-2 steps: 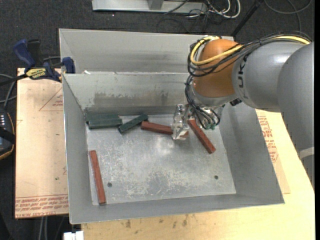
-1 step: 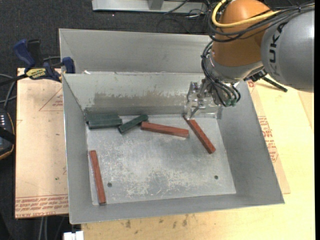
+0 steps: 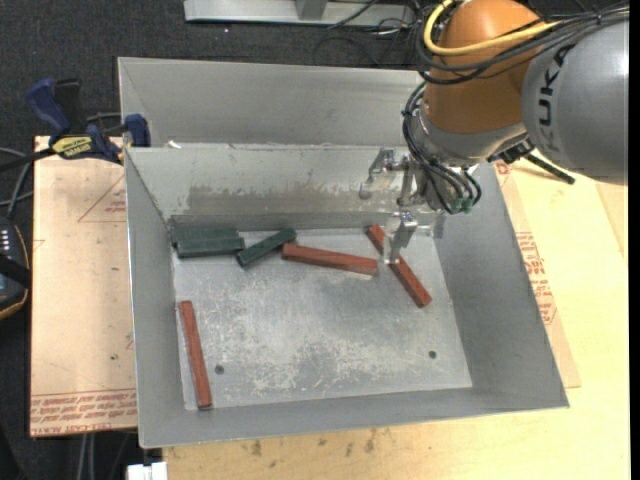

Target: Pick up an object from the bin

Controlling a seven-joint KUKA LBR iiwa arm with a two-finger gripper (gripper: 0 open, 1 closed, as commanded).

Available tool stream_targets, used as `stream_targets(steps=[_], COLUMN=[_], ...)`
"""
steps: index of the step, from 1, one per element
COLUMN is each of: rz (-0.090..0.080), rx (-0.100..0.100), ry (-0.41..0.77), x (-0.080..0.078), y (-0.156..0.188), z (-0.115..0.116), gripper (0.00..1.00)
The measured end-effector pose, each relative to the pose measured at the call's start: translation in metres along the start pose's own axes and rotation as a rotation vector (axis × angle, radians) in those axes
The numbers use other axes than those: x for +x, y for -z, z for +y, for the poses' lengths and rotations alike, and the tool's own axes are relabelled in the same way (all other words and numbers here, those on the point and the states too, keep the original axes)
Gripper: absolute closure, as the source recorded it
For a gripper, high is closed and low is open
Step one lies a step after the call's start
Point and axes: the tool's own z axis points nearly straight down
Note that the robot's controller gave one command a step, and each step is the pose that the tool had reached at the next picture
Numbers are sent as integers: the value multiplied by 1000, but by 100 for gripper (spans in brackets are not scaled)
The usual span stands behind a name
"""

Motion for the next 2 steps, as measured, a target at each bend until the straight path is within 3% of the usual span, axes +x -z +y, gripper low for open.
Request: stream_targets(steps=[1,2], rz=[0,-4], rx=[0,1], ry=[0,57], x=[0,1], y=[0,-55], z=[0,-5], gripper=[0,0])
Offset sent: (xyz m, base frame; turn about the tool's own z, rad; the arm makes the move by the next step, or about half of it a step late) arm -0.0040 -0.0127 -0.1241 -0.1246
